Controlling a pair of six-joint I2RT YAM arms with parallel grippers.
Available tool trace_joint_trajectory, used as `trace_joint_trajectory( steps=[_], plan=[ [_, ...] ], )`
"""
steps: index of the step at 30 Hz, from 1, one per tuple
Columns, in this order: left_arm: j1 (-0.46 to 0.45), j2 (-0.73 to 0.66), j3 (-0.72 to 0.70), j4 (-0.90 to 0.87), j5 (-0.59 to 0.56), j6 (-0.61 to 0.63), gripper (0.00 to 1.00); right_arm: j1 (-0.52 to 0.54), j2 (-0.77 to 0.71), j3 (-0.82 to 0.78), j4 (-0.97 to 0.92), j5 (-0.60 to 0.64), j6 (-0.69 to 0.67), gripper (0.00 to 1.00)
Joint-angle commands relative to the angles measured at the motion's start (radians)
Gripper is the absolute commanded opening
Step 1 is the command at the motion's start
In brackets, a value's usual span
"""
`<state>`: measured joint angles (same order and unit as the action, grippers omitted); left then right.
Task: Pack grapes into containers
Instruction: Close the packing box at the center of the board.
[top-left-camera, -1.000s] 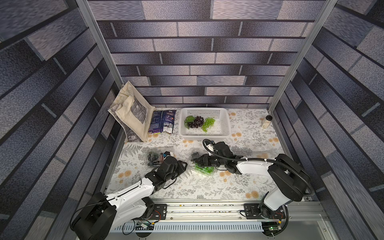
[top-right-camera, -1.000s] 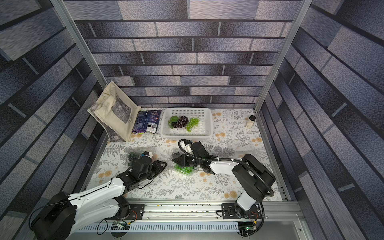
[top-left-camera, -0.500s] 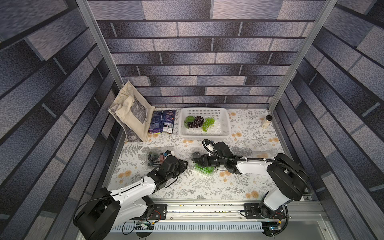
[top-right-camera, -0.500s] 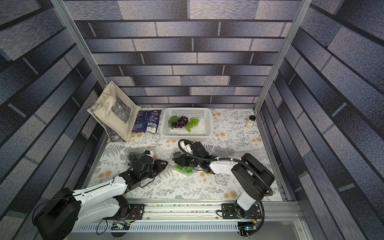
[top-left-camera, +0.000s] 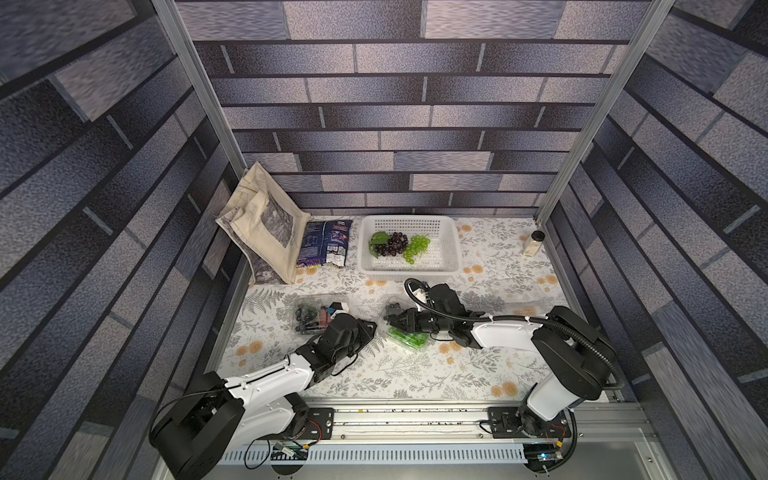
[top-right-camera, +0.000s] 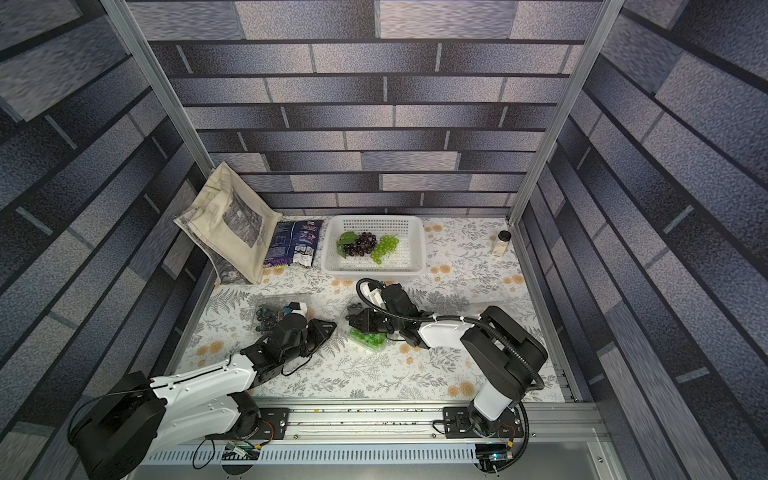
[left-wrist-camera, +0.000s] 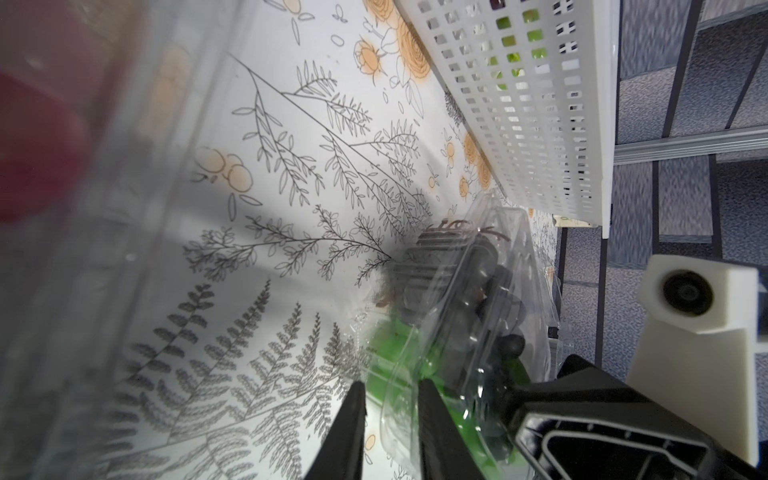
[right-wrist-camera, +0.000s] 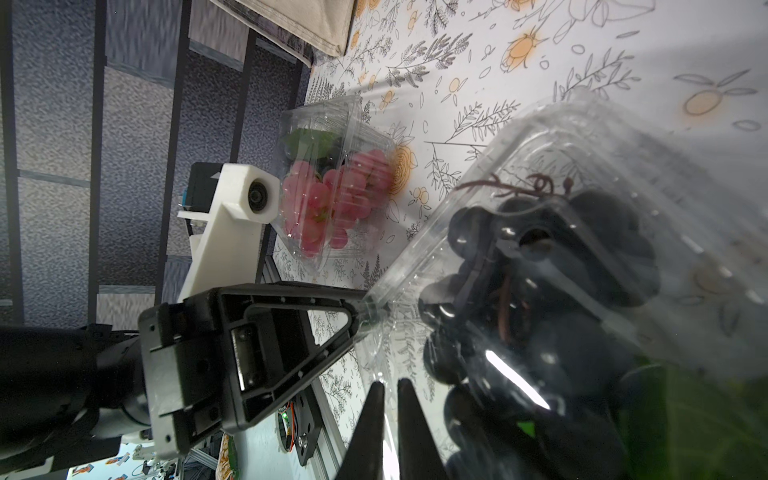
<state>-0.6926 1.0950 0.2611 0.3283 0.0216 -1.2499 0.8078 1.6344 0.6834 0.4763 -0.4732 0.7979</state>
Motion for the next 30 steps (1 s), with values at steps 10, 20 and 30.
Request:
trace_joint_trajectory(
  steps=[10, 20, 30],
  plan=[
    [-0.02, 0.025, -0.033, 0.002, -0.034, -0.036, 0.18, 0.01, 0.028, -0.026, -0.009, -0.009, 0.006, 0.11],
    [-0.039, 0.079, -0.031, 0.032, -0.036, -0.037, 0.16, 0.01, 0.032, -0.024, -0.016, -0.011, 0.006, 0.1],
    [-0.042, 0.057, -0.031, -0.005, -0.049, -0.032, 0.14, 0.01, 0.039, -0.018, -0.022, -0.013, 0.005, 0.1]
  ],
)
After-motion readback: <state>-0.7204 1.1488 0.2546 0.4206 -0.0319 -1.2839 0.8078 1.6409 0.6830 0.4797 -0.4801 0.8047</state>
